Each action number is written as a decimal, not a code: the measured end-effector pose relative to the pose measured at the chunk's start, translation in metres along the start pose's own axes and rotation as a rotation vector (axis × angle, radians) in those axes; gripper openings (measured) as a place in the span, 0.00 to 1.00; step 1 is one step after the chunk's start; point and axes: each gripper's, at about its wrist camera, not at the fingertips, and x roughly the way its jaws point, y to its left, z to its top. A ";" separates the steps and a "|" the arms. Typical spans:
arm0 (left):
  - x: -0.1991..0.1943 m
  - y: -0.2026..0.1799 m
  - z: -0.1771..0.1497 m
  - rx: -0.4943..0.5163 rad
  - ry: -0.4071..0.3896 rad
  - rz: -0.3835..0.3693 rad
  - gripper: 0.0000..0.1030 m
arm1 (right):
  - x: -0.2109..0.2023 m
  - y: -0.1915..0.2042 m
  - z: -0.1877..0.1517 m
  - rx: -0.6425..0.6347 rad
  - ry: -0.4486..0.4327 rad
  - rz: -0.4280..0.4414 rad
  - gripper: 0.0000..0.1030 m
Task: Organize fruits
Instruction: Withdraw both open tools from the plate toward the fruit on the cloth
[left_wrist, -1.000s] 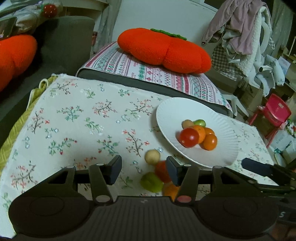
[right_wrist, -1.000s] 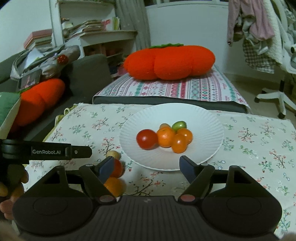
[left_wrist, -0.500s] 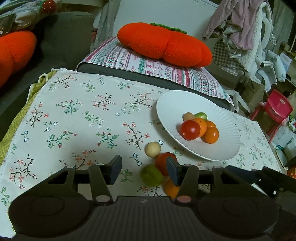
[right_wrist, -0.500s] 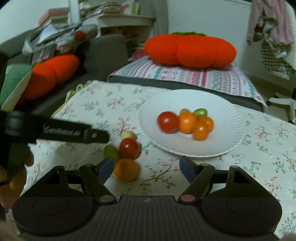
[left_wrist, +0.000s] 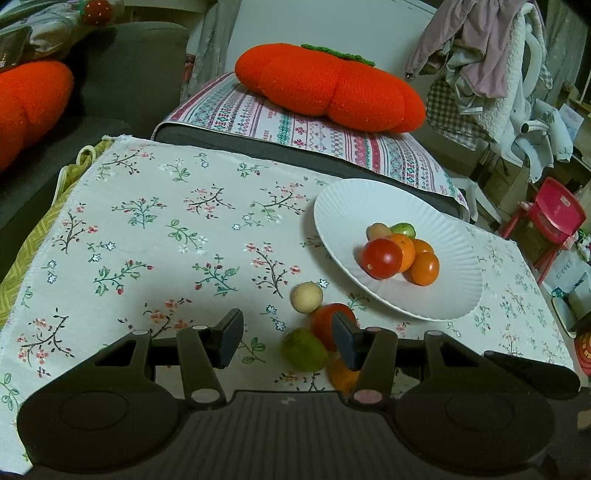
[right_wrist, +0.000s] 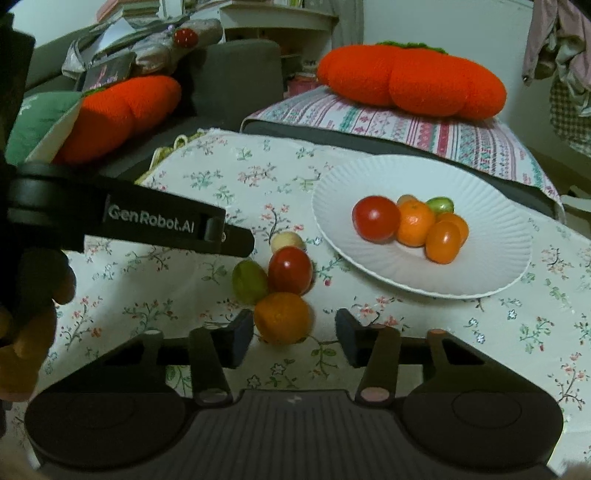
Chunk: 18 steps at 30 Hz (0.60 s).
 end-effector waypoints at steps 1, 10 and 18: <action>0.000 0.000 0.000 0.002 0.000 0.000 0.35 | 0.001 0.001 0.000 -0.003 0.003 -0.001 0.34; 0.001 -0.001 0.000 0.005 0.003 0.001 0.35 | 0.000 0.004 0.000 -0.016 0.007 0.026 0.25; 0.001 -0.001 -0.001 0.005 0.004 0.005 0.36 | 0.004 0.006 0.001 -0.006 -0.005 0.022 0.24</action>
